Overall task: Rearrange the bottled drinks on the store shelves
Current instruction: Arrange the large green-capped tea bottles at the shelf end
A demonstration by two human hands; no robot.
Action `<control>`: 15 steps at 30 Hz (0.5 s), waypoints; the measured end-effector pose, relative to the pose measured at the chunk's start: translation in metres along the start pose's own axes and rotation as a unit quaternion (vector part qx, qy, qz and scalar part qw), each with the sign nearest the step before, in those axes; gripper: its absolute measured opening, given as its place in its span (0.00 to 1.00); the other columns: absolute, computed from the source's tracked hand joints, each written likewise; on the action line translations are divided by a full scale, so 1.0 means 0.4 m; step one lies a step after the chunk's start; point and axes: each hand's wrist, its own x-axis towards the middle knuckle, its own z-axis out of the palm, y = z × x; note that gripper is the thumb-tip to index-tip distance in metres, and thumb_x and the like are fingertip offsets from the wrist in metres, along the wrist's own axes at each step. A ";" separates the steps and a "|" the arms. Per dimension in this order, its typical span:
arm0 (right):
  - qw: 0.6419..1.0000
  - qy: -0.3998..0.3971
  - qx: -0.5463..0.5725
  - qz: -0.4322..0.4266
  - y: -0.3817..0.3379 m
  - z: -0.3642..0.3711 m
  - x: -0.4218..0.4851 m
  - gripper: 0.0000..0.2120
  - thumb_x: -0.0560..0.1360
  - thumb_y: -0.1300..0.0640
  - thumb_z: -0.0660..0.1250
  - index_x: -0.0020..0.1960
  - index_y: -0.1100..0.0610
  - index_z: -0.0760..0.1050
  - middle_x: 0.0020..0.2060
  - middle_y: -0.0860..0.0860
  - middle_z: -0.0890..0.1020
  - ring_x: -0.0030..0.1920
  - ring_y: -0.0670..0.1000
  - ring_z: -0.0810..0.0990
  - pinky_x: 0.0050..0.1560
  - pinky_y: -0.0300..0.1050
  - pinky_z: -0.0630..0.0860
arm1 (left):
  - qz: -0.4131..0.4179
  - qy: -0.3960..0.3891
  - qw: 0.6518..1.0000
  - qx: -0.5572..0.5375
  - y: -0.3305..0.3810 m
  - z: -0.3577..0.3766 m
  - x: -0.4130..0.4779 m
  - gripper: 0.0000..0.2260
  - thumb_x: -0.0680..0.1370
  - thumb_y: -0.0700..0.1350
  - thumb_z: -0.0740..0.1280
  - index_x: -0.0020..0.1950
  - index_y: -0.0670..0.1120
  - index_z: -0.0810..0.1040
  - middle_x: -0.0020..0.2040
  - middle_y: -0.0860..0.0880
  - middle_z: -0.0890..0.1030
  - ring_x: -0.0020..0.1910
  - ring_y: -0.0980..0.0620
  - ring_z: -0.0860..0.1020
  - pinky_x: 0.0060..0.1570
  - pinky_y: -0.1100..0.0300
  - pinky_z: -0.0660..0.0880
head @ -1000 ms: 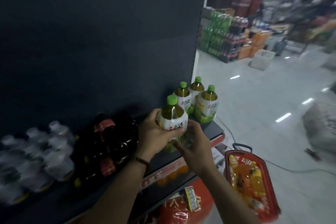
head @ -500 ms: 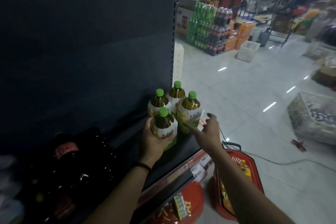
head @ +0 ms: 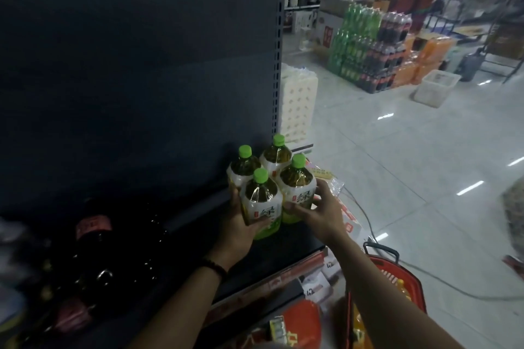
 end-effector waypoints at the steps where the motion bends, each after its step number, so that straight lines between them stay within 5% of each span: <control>1: 1.000 -0.005 -0.004 -0.001 0.002 -0.004 0.003 0.36 0.66 0.49 0.86 0.68 0.43 0.73 0.59 0.43 0.84 0.57 0.47 0.84 0.48 0.54 0.88 | -0.006 0.004 1.000 0.003 -0.004 0.001 0.000 0.49 0.74 0.38 0.80 0.86 0.56 0.54 0.71 0.61 0.77 0.63 0.75 0.75 0.67 0.65 0.75; 4: 1.000 -0.013 -0.006 -0.012 0.000 -0.011 0.005 0.36 0.67 0.52 0.85 0.70 0.47 0.73 0.57 0.43 0.84 0.56 0.46 0.85 0.43 0.46 0.87 | -0.022 0.020 1.000 0.004 -0.014 0.003 0.001 0.50 0.73 0.38 0.80 0.85 0.59 0.54 0.71 0.59 0.78 0.66 0.68 0.77 0.69 0.54 0.77; 9: 0.999 -0.026 -0.003 -0.028 0.001 -0.009 -0.001 0.37 0.70 0.55 0.83 0.74 0.50 0.70 0.57 0.38 0.81 0.54 0.39 0.81 0.41 0.33 0.82 | -0.025 0.033 0.999 0.012 -0.018 0.009 -0.003 0.49 0.73 0.36 0.79 0.85 0.61 0.55 0.71 0.58 0.79 0.65 0.69 0.78 0.67 0.56 0.79; 13: 1.000 -0.004 -0.018 -0.023 0.000 0.005 -0.022 0.38 0.71 0.53 0.82 0.76 0.51 0.68 0.63 0.42 0.77 0.60 0.42 0.77 0.49 0.37 0.80 | -0.021 0.037 0.999 0.033 0.003 0.001 -0.015 0.49 0.71 0.36 0.81 0.83 0.61 0.59 0.68 0.63 0.79 0.63 0.72 0.78 0.57 0.72 0.78; 15: 0.996 0.079 -0.041 0.008 -0.008 0.025 -0.052 0.34 0.72 0.53 0.81 0.72 0.54 0.68 0.61 0.47 0.75 0.58 0.46 0.76 0.49 0.36 0.75 | -0.031 0.038 0.997 0.066 0.030 -0.013 -0.038 0.46 0.71 0.39 0.82 0.82 0.59 0.62 0.66 0.67 0.77 0.60 0.76 0.75 0.56 0.78 0.74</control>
